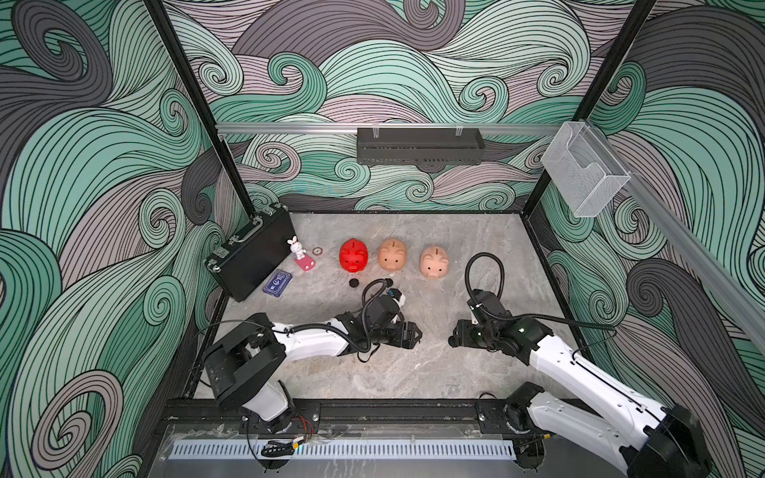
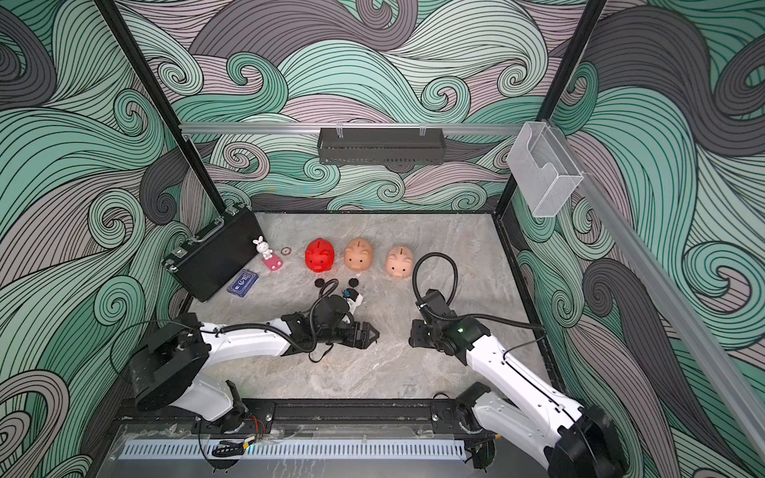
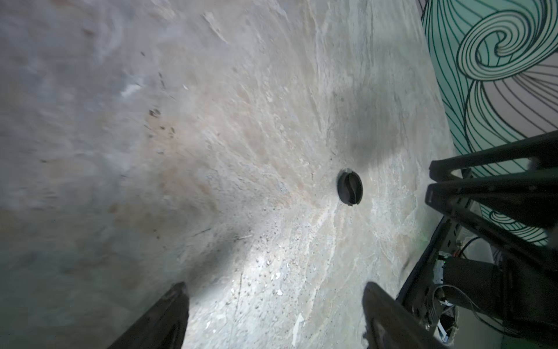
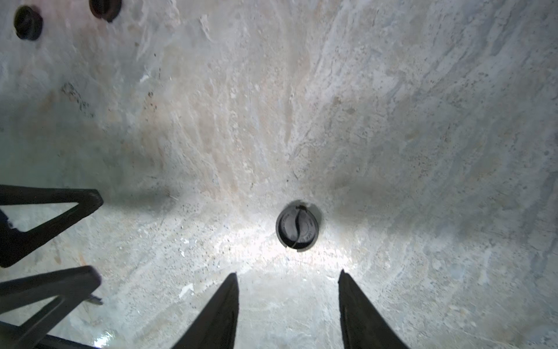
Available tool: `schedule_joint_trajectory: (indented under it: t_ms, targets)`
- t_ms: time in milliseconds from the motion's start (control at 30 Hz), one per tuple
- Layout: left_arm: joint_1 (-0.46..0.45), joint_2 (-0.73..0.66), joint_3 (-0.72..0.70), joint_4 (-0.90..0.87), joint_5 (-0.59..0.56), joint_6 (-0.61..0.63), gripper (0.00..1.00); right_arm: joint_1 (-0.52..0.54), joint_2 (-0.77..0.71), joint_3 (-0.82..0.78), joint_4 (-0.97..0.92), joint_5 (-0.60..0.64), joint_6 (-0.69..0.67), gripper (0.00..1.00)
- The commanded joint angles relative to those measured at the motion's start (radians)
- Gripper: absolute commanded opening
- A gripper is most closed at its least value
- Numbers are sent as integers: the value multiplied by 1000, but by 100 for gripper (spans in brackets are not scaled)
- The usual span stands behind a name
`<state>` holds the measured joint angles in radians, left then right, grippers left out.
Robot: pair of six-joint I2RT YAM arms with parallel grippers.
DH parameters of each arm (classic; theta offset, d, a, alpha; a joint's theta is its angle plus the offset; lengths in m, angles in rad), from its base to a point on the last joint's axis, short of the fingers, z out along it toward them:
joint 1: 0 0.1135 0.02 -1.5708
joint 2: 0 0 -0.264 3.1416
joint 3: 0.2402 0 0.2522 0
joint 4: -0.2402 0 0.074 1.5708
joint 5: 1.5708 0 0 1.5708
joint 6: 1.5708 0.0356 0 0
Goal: Open piggy banks
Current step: Pick up the lid from the center of the board.
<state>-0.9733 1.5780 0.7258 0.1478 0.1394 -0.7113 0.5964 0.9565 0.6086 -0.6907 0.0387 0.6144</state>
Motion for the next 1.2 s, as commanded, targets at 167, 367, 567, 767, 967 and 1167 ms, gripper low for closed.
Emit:
schedule_joint_trajectory:
  t_ms: [167,367,567,767,967,1167]
  targets:
    - [-36,102,76,127,-27,-25,88,18,121,21,-11,-7,17,33]
    - [-36,110,69,124,-40,-27,88,19,208,50,30,-13,-2,25]
    - [-37,112,66,119,-45,-28,88,19,264,64,67,-11,-10,20]
    - [-36,108,63,114,-53,-28,88,19,318,65,97,-20,-15,15]
    - [-37,104,58,111,-56,-27,88,20,350,68,102,-2,-21,13]
    - [-37,104,60,106,-54,-23,88,20,389,71,116,4,-25,13]
